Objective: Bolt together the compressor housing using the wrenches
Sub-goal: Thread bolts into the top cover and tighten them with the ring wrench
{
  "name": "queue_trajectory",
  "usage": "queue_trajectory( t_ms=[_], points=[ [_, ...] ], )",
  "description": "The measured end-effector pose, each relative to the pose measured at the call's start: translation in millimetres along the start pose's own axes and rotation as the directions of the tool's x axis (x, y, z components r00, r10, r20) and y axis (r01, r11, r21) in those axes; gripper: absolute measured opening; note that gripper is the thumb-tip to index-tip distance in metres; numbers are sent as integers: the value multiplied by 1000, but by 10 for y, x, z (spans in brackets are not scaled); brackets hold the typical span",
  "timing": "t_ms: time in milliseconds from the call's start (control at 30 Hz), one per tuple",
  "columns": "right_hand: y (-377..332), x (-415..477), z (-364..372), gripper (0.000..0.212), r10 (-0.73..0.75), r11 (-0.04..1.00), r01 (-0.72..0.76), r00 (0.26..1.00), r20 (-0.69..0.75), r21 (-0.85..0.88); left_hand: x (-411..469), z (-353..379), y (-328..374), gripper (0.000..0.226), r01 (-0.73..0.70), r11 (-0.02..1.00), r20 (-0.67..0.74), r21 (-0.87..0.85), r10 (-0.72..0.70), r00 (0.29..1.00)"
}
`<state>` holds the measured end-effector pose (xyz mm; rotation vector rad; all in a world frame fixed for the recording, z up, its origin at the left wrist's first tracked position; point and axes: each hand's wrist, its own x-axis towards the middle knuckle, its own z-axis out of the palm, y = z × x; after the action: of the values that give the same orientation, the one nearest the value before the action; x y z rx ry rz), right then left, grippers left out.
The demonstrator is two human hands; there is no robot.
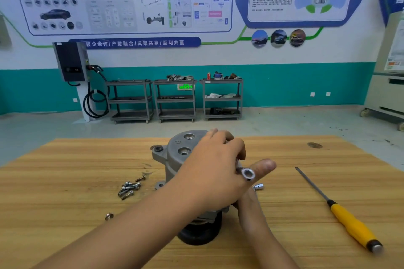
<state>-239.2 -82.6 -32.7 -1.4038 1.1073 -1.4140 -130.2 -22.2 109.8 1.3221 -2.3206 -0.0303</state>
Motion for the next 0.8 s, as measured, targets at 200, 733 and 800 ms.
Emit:
queue_trajectory(
  t_ms=[200, 733, 800],
  points=[
    [-6, -51, 6, 42, 15, 998, -16, 1000, 14, 57, -225, -78, -259, 46, -149, 940, -262, -308, 67, 963],
    [-92, -103, 14, 38, 61, 998, -61, 998, -1, 24, 219, -269, -1116, 38, 166, 187, 4, -968, -654, 756],
    [-88, -96, -4, 37, 57, 998, -57, 998, -2, 10, 415, -312, -1176, 40, 224, 120, 93, -967, -653, 752]
  ],
)
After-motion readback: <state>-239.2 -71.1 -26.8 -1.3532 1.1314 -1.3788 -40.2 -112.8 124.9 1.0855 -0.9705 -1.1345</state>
